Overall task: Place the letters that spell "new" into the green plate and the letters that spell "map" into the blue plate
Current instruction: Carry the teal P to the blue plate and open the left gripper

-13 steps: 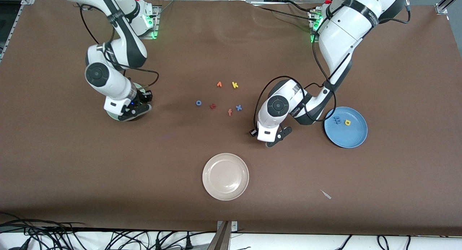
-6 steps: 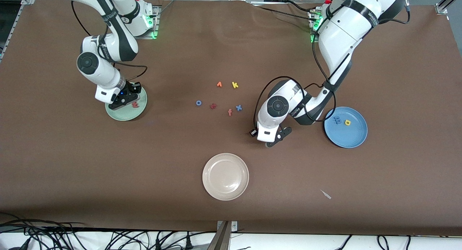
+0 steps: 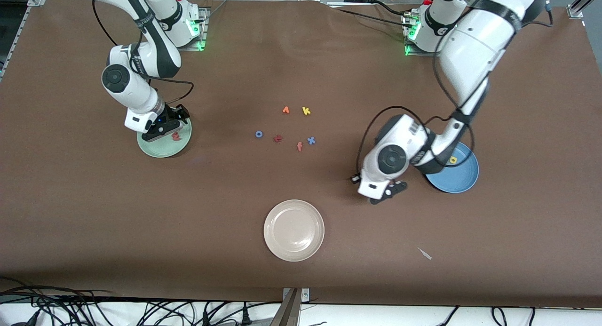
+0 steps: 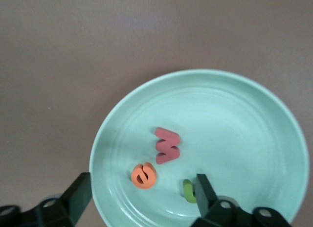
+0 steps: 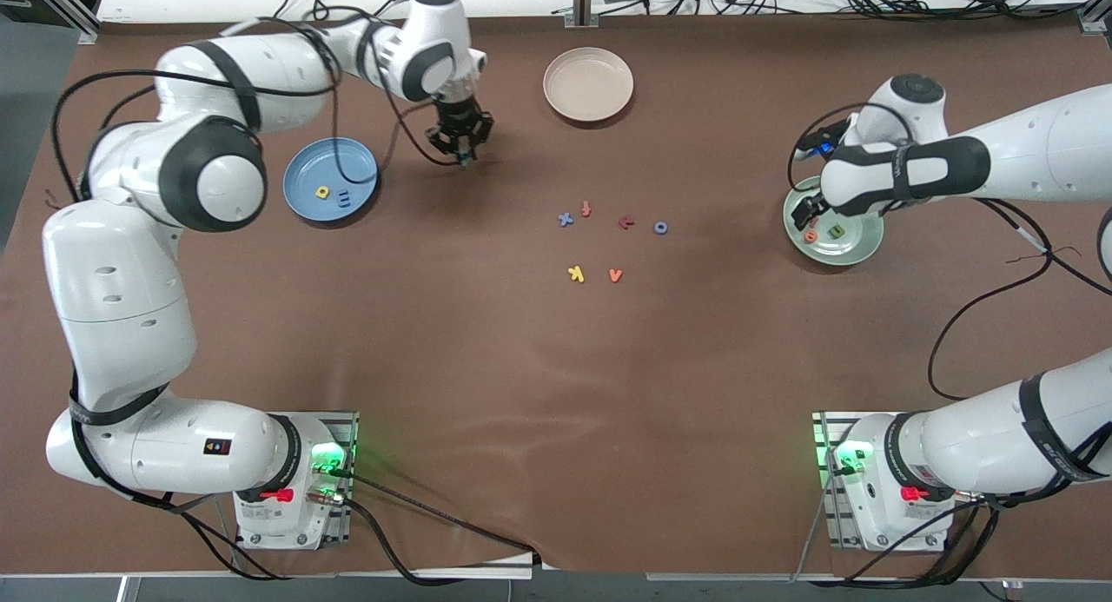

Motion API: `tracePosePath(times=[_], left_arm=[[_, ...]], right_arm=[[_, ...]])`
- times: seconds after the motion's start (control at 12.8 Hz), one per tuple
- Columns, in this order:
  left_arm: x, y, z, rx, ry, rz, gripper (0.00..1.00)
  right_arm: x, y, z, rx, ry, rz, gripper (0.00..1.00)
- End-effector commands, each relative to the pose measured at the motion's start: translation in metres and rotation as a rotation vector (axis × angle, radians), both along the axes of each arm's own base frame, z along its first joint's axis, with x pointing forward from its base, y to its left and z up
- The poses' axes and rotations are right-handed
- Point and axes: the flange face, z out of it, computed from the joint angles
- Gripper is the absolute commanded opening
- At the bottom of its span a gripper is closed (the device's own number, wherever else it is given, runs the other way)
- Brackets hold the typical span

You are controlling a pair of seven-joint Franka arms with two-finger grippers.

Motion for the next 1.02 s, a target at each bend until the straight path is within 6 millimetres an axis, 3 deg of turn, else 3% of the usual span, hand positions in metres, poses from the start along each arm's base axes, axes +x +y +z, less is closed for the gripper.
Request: tracePosePath(times=[0.0,0.16,0.39,0.47,0.55,0.63,0.78,0.94], left_arm=[[0.004,0.073,0.034,-0.051,0.130,-0.237,0.03],[0.008,0.132,0.036,-0.112,0.196,-0.389,0.03],[0.007,0.180,0.012,-0.169,0.245,-0.603,0.04],[0.008,0.196,0.008,-0.195,0.250,-0.650,0.17],[0.009,0.214,0.006,-0.231,0.252,-0.706,0.60],[0.011,0.226,0.007,-0.261,0.252,-0.760,1.00],[0.013,0.259,0.018,-0.277,0.251,-0.742,1.00],[0.024,0.271,0.041,-0.279,0.239,-0.700,1.00]], right_arm=[[0.037,0.020,0.068,-0.012,0.051,-0.051,1.00],[0.062,0.031,0.121,-0.043,0.125,-0.163,1.00],[0.087,0.037,0.224,-0.072,0.158,-0.319,1.00],[0.085,0.036,0.257,-0.070,0.125,-0.331,1.00],[0.085,0.027,0.280,-0.054,0.099,-0.351,1.00],[0.087,-0.007,0.302,-0.037,0.058,-0.411,1.00],[0.092,-0.036,0.332,-0.026,-0.005,-0.451,1.00],[0.091,-0.081,0.345,0.004,-0.013,-0.538,1.00]])
